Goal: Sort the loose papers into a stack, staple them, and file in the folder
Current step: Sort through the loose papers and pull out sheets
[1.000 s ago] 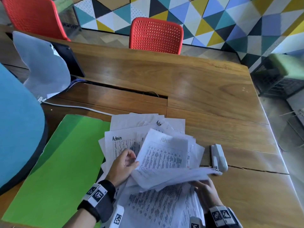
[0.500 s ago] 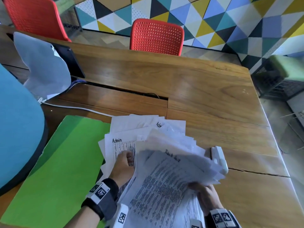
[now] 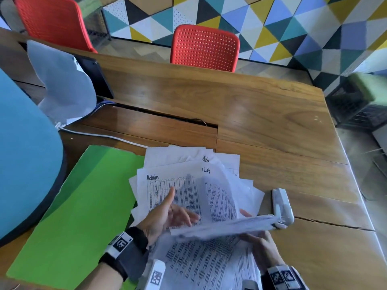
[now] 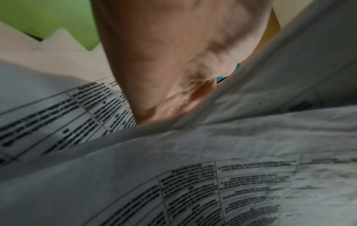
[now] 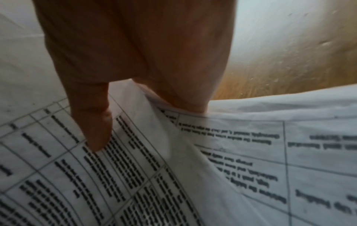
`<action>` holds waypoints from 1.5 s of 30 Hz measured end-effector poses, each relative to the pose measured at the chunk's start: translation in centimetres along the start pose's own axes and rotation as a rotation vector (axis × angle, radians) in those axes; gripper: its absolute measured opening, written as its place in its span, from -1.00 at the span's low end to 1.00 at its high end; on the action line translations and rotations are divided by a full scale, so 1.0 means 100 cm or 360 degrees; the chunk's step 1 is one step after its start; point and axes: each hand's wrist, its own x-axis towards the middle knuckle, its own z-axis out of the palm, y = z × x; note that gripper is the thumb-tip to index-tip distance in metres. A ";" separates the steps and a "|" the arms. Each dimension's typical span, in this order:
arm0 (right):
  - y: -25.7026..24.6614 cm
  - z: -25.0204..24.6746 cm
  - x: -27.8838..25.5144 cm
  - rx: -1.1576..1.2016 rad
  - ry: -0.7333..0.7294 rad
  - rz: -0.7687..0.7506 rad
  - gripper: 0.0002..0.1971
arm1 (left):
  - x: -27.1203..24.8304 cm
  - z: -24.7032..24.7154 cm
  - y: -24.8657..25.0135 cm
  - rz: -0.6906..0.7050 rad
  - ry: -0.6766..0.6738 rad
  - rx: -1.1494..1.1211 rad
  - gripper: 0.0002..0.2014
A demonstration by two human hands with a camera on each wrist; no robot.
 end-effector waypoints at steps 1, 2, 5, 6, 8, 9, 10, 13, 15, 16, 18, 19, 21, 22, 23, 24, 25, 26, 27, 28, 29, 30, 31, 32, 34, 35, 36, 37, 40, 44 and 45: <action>0.015 -0.072 -0.010 0.0216 0.0148 0.0240 -0.30 | 0.000 -0.002 -0.001 -0.0030 -0.0038 0.0045 -0.21; 0.008 -0.061 -0.003 0.0089 0.0184 0.0306 -0.38 | -0.002 -0.005 -0.001 -0.0028 -0.0039 0.0095 -0.26; 0.005 -0.072 -0.007 -0.0273 0.0210 0.0373 -0.80 | -0.004 -0.018 -0.006 0.0106 0.0104 0.0218 -0.49; 0.004 -0.063 -0.005 -0.0280 0.0192 0.0338 -0.83 | -0.003 -0.023 -0.010 0.0214 0.0264 0.0278 -0.57; 0.007 -0.067 0.001 -0.0266 0.0173 0.0225 -0.54 | 0.005 -0.038 -0.021 0.0315 0.0846 0.0624 -0.65; 0.004 -0.064 0.000 -0.0434 0.0232 0.0174 -0.47 | 0.009 -0.050 -0.027 0.0293 0.1111 0.0804 -0.60; 0.005 -0.060 -0.001 -0.0632 0.0280 0.0061 -0.52 | 0.012 -0.061 -0.033 0.0238 0.1257 0.0902 -0.51; 0.003 -0.053 -0.008 -0.0902 0.0366 -0.0140 -0.75 | 0.025 -0.089 -0.049 0.0129 0.1323 0.0877 -0.39; -0.003 -0.052 -0.011 -0.0833 0.0345 -0.0190 -0.50 | 0.022 -0.088 -0.043 0.0165 0.1375 0.0788 -0.49; -0.003 -0.053 -0.012 -0.0759 0.0373 -0.0194 -0.41 | 0.017 -0.084 -0.038 0.0195 0.1399 0.0790 -0.53; -0.004 -0.051 -0.015 -0.0661 0.0451 -0.0197 -0.42 | 0.015 -0.081 -0.035 0.0303 0.1401 0.0900 -0.66; -0.005 -0.049 -0.017 -0.0653 0.0455 -0.0213 -0.44 | 0.014 -0.080 -0.035 0.0324 0.1375 0.0976 -0.73; -0.002 -0.044 -0.017 -0.0675 0.0379 -0.0187 -0.51 | 0.012 -0.077 -0.032 0.0320 0.1269 0.1059 -0.80; -0.001 -0.040 -0.016 -0.0657 0.0345 -0.0147 -0.56 | 0.009 -0.073 -0.027 0.0317 0.1183 0.1025 -0.82; 0.000 -0.036 -0.013 -0.0597 0.0342 -0.0079 -0.63 | 0.009 -0.070 -0.024 0.0302 0.1069 0.0957 -0.81; 0.002 -0.033 -0.009 -0.0510 0.0380 -0.0007 -0.71 | 0.005 -0.066 -0.018 0.0288 0.0936 0.0820 -0.73; 0.004 -0.032 -0.005 -0.0418 0.0408 0.0085 -0.76 | 0.003 -0.064 -0.014 0.0265 0.0773 0.0621 -0.58; 0.006 -0.031 0.000 -0.0320 0.0405 0.0162 -0.75 | 0.001 -0.062 -0.013 0.0222 0.0620 0.0396 -0.46; 0.007 -0.032 0.003 -0.0237 0.0382 0.0239 -0.68 | -0.002 -0.060 -0.012 0.0213 0.0489 0.0127 -0.39; 0.007 -0.033 0.007 -0.0179 0.0341 0.0294 -0.56 | -0.006 -0.057 -0.011 0.0170 0.0391 -0.0114 -0.30; 0.007 -0.034 0.010 -0.0145 0.0301 0.0331 -0.44 | -0.007 -0.055 -0.012 0.0197 0.0308 -0.0239 -0.18; 0.007 -0.035 0.011 -0.0119 0.0268 0.0357 -0.33 | -0.010 -0.052 -0.010 0.0262 0.0233 -0.0203 -0.06; 0.007 -0.036 0.011 -0.0106 0.0251 0.0388 -0.25 | -0.013 -0.048 -0.010 0.0306 0.0166 -0.0065 -0.01; 0.008 -0.036 0.010 -0.0097 0.0244 0.0413 -0.20 | -0.013 -0.043 -0.009 0.0328 0.0107 0.0107 -0.09; 0.008 -0.040 0.005 -0.0100 0.0289 0.0450 -0.29 | -0.012 -0.033 -0.002 0.0350 -0.0022 0.0321 -0.53; 0.007 -0.043 0.001 -0.0096 0.0321 0.0468 -0.42 | -0.011 -0.029 0.000 0.0387 -0.0074 0.0381 -0.68; 0.007 -0.047 -0.005 -0.0067 0.0333 0.0481 -0.54 | -0.011 -0.026 0.004 0.0424 -0.0116 0.0430 -0.78; 0.007 -0.051 -0.012 -0.0007 0.0335 0.0481 -0.58 | -0.010 -0.024 0.006 0.0470 -0.0143 0.0537 -0.87; 0.008 -0.061 -0.030 0.0098 0.0391 0.0383 -0.45 | -0.008 -0.025 0.006 0.0494 -0.0320 0.0746 -0.70; 0.016 -0.068 -0.048 0.0242 0.0294 0.0353 -0.25 | -0.004 -0.023 -0.009 0.0332 -0.0380 0.0883 -0.51; 0.016 -0.067 -0.050 0.0271 0.0250 0.0368 -0.23 | -0.005 -0.020 -0.011 0.0307 -0.0417 0.0814 -0.50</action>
